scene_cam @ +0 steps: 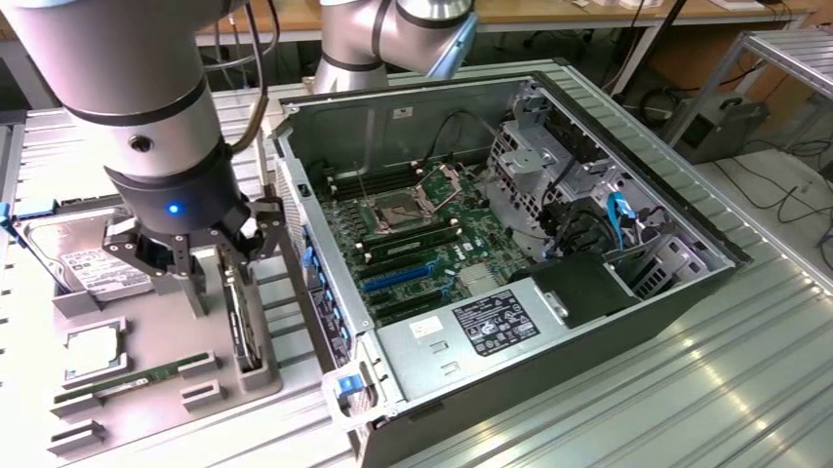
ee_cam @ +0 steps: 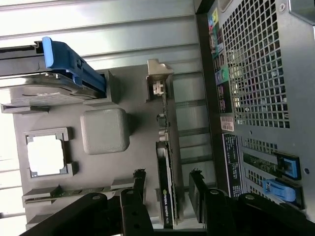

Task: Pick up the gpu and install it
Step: 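Pick up the gpu and move the gpu toward the slot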

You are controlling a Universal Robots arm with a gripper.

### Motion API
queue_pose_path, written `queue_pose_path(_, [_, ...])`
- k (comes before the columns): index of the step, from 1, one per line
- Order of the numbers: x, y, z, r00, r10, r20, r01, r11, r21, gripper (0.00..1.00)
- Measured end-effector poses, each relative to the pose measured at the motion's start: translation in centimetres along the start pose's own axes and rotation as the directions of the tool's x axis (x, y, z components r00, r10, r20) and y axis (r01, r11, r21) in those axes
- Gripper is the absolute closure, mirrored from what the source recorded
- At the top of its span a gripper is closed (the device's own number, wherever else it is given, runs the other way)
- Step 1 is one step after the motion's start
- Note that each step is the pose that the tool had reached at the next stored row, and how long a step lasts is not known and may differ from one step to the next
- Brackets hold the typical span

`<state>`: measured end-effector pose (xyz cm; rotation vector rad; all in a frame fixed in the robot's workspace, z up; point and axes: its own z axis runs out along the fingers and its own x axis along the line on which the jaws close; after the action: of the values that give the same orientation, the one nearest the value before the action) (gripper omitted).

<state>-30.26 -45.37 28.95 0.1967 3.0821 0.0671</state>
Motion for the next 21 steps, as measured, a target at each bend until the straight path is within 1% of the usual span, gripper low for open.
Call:
queue_pose_path(4, [0.1, -0.04, 0.69, 1.0, 0.0, 0.0028, 0.0, 1.0, -0.0004, 0.52])
queue_pose_path(10, [0.2, -0.11, 1.77, 1.0, 0.001, 0.0052, -0.001, 1.0, -0.0005, 0.52])
queue_pose_path(14, [0.3, -0.19, 2.58, 1.0, 0.002, 0.007, -0.002, 1.0, -0.0009, 0.52])
queue_pose_path(15, [0.3, -0.23, 2.91, 1.0, 0.002, 0.0075, -0.002, 1.0, -0.0009, 0.52])
queue_pose_path(21, [0.4, -0.38, 3.9, 1.0, 0.006, 0.0081, -0.006, 1.0, -0.0017, 0.52])
